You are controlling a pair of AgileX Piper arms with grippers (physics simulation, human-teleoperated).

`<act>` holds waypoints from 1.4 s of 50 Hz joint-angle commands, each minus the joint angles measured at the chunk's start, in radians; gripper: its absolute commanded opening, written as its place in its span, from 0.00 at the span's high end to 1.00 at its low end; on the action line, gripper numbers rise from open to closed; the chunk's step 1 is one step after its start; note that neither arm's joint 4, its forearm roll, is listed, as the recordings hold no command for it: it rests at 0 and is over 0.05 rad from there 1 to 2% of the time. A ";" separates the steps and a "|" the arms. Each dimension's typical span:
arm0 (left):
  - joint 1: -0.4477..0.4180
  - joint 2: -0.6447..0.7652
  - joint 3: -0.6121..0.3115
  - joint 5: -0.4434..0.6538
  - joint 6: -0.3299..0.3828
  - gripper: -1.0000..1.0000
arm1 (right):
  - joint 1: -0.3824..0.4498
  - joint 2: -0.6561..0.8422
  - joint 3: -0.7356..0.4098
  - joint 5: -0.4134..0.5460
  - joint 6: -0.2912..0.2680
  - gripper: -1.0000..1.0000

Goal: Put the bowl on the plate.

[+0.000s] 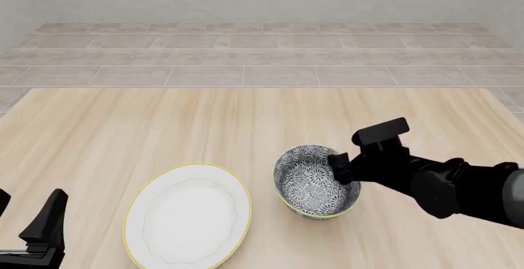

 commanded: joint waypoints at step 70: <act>0.000 0.000 0.000 0.000 0.000 0.00 | 0.000 0.033 0.017 -0.021 0.030 0.00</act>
